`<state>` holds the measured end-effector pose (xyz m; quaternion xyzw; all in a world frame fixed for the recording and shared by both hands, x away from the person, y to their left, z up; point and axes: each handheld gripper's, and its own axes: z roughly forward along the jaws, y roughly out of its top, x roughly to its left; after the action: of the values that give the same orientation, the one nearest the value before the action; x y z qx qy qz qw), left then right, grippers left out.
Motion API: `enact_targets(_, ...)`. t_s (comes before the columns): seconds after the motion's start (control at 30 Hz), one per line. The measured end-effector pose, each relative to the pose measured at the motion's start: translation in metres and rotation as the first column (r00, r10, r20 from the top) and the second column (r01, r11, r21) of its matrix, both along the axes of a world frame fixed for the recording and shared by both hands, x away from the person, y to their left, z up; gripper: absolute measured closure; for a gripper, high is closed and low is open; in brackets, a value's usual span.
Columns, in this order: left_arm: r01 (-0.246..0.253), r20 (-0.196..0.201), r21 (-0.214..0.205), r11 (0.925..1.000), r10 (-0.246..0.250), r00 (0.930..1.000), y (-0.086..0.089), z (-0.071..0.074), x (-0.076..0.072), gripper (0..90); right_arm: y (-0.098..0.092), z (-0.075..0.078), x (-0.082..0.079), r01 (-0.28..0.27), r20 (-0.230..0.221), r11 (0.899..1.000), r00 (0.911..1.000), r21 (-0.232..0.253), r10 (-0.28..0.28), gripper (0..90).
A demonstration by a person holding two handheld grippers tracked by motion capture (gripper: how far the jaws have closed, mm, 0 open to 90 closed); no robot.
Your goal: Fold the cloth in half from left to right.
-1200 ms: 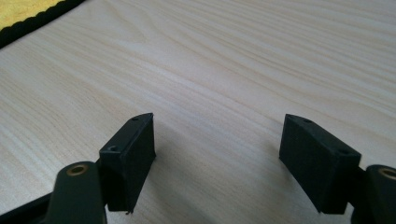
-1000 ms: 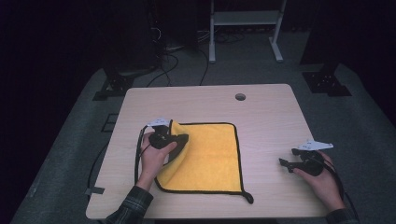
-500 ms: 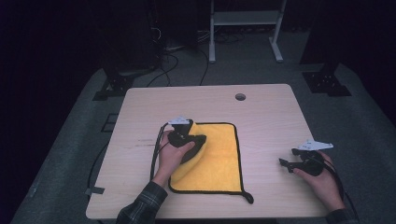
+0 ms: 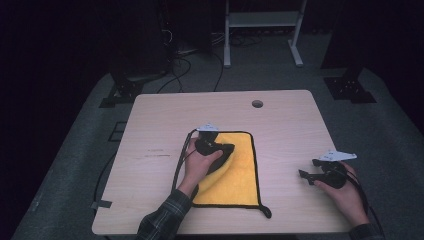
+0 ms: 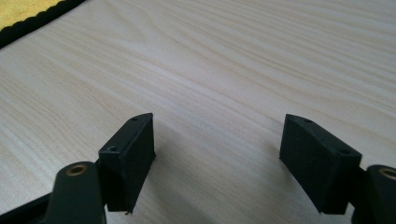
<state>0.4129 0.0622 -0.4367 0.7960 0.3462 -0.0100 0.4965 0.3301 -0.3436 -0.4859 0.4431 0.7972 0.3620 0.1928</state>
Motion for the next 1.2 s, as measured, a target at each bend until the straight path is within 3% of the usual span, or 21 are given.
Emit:
enact_targets(0.33,0.032,-0.014,-0.003,0.9995,-0.032,0.9994,-0.025,-0.005,0.007,87.0,0.000,0.000,0.000,0.000,0.000,1.000,1.0000,0.000,0.000,25.0)
enact_targets(0.63,0.054,-0.051,0.011,0.9985,-0.053,0.9973,-0.046,-0.023,0.013,86.9,0.000,0.000,0.000,-0.001,0.000,1.000,1.0000,0.000,0.001,25.0)
enact_targets(0.87,0.068,-0.064,0.049,0.9965,-0.065,0.9958,-0.062,-0.034,0.018,86.7,0.000,0.000,0.000,0.000,0.000,1.000,1.0000,0.001,0.000,25.0)
enact_targets(0.93,0.069,-0.072,0.077,0.9946,-0.064,0.9954,-0.065,-0.038,0.019,86.6,0.000,0.000,0.000,0.000,0.000,1.000,1.0000,0.001,0.000,24.9)
enact_targets(1.03,0.071,-0.069,0.104,0.9920,-0.064,0.9956,-0.069,-0.044,0.019,85.8,0.000,0.000,0.000,-0.001,0.000,1.000,1.0000,0.000,0.001,24.8)
enact_targets(1.2,0.082,-0.034,0.104,0.9912,-0.079,0.9963,-0.065,-0.034,0.017,76.6,0.000,0.000,0.000,-0.003,0.000,1.000,1.0000,0.000,0.003,24.6)
